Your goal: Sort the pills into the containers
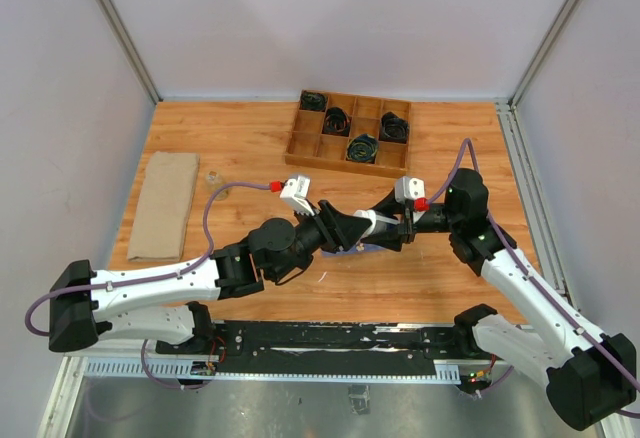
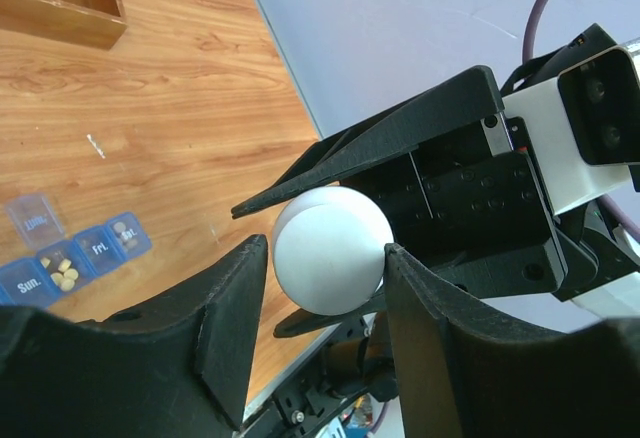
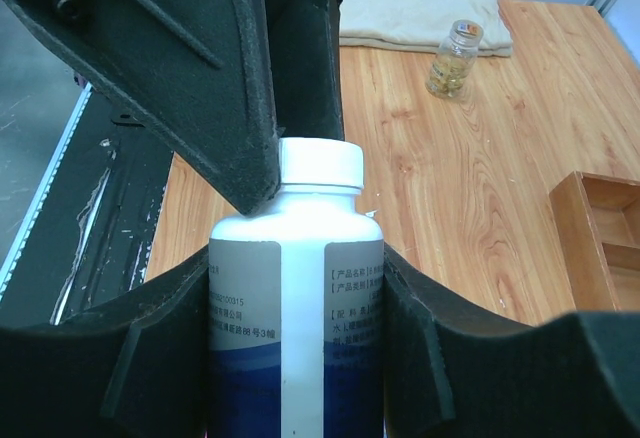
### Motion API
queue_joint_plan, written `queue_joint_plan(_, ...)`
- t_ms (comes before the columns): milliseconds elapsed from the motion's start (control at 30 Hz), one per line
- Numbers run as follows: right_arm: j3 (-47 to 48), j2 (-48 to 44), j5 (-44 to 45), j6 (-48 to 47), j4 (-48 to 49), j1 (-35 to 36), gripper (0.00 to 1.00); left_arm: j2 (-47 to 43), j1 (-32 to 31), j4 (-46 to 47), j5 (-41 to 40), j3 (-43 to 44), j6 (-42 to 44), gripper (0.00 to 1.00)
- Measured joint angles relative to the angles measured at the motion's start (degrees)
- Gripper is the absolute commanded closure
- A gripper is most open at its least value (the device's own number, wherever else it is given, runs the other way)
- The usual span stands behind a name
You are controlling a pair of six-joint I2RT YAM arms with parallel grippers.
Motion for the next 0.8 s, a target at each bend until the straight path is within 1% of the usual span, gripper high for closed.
queue_joint_plan(133,0.0,0.0,0.1,0.0,0.0,0.0,0.88,0.0,-0.2,0.0,0.2,0.0,-0.3,0.53)
queue_joint_plan(333,0.0,0.0,0.3,0.0,0.0,0.0,0.88,0.1,-0.2,0.2,0.5,0.1,-0.2,0.81)
queue_joint_plan(400,0.0,0.0,0.3,0.0,0.0,0.0,0.88,0.2,-0.2,0.4,0.5,0.1,0.1,0.88)
queue_joint_plan(500,0.0,0.0,0.3,0.0,0.2,0.0,0.88,0.2,-0.2,1.9,1.2,-0.4,1.7,0.96)
queue_joint_plan(567,0.0,0.0,0.4,-0.1,0.3,0.0,0.88,0.2,-0.2,4.8,1.7,-1.8,3.6,0.99)
queue_joint_plan(700,0.0,0.0,0.3,-0.3,0.3,0.0,0.88,0.1,-0.2,14.7,3.4,-6.7,9.8,1.0)
queue_joint_plan(800,0.0,0.0,-0.2,-0.3,0.4,0.0,0.88,0.1,1.2,22.6,8.1,-10.6,15.7,1.0)
